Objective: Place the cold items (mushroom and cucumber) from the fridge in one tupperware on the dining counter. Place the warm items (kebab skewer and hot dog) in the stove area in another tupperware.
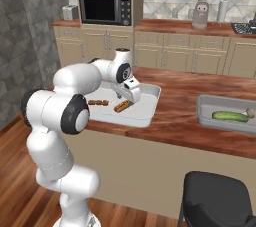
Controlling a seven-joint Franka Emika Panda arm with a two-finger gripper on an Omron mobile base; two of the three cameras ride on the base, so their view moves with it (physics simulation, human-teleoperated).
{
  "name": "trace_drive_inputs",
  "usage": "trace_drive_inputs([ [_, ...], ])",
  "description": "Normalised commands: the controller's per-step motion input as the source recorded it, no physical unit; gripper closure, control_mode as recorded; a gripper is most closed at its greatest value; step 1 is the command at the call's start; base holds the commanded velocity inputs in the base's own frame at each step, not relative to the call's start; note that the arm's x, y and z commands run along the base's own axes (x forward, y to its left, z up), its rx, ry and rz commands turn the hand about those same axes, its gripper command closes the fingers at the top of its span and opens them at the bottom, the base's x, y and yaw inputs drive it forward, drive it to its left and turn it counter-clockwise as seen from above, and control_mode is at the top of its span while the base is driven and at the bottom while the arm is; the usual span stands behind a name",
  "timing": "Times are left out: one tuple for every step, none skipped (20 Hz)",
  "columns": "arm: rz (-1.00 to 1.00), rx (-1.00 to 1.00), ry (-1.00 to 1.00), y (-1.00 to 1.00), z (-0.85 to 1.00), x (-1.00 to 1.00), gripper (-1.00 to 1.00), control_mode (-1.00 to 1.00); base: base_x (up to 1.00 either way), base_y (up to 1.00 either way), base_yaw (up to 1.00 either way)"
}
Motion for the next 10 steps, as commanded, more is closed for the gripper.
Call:
trace_drive_inputs([
  [-0.11,-0.04,0.00,0.10,0.08,-0.04,-1.00,-1.00,0.00,0.00,0.00],
  [-0.15,-0.01,0.00,0.00,0.14,-0.39,-1.00,-1.00,0.00,0.00,0.00],
  [-0.12,-0.06,0.02,0.20,0.50,-0.31,-1.00,-1.00,0.00,0.00,0.00],
  [-0.10,-0.09,0.05,0.26,0.74,-0.40,-1.00,-1.00,0.00,0.00,0.00],
  [-0.03,-0.07,0.05,0.26,1.00,-0.65,-1.00,-1.00,0.00,0.00,0.00],
  [-0.01,-0.07,0.06,0.26,1.00,-0.76,-1.00,-1.00,0.00,0.00,0.00],
  [0.00,-0.09,0.05,0.26,1.00,-0.88,-1.00,-1.00,0.00,0.00,0.00],
  [0.00,-0.10,0.03,0.29,1.00,-1.00,-1.00,-1.00,0.00,0.00,0.00],
  [0.00,-0.11,0.05,0.43,1.00,-1.00,-1.00,-1.00,0.00,0.00,0.00],
  [0.07,-0.15,0.02,0.66,0.88,-1.00,-1.00,-1.00,0.00,0.00,0.00],
])
